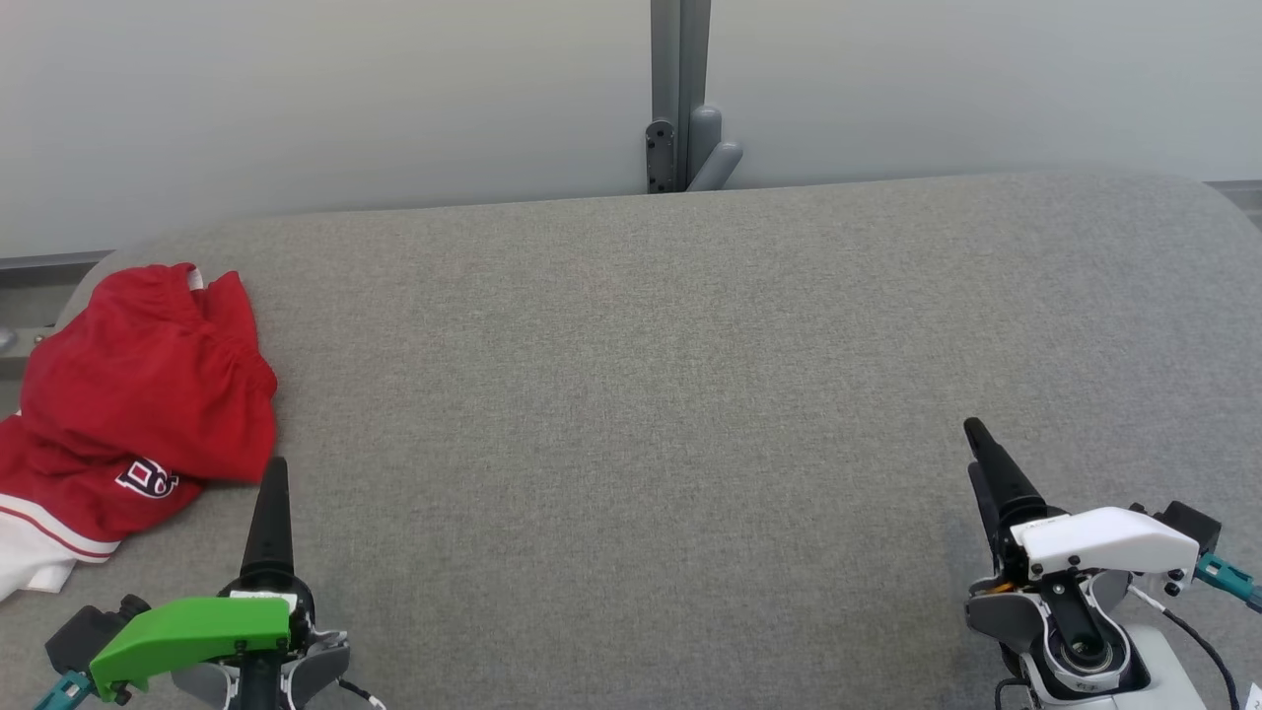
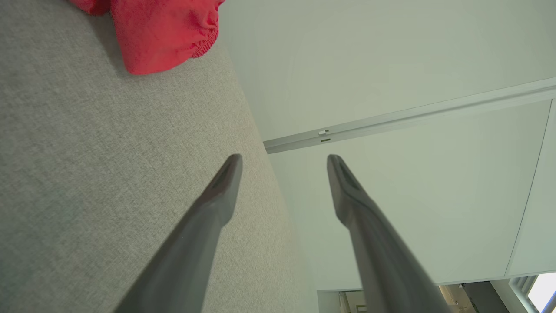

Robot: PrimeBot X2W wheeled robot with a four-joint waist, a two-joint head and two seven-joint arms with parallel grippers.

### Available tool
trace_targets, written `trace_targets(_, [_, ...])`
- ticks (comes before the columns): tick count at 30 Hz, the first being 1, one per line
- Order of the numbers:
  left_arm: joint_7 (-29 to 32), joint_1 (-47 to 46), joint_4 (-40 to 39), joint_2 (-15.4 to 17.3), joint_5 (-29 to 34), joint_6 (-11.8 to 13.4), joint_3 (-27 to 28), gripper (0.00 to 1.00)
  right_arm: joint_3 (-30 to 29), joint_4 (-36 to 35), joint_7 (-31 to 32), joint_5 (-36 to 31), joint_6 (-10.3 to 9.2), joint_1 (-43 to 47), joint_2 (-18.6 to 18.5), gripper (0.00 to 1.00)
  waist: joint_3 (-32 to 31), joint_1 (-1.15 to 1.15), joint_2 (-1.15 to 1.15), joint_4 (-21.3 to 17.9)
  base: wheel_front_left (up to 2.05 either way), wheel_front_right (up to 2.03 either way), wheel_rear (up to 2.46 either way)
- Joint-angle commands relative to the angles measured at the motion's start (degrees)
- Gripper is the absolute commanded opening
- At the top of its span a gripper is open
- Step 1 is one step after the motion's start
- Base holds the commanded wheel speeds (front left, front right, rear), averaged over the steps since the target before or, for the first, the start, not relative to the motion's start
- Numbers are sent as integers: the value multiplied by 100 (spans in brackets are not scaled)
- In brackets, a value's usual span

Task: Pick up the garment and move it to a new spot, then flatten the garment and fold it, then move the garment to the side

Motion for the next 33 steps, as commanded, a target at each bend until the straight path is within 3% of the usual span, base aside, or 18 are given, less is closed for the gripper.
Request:
trace_targets(1, [-67,-29,-153,35,331,-13,-29,100,27,-132,-86,-338,1,-25,-38,100,-1,0,0,2,0,0,0])
trace_targets(14, [-311,90,-466,45,1924,-17,-402,100,341,-650,-430,-2088,1,186,-50,100,13,0,0,-4,0,0,0])
trace_targets(33, [-601,298,-795,57,3613,8,-661,100,553,-1036,-841,-3630,2,504,-61,100,-37,0,0,-34,0,0,0])
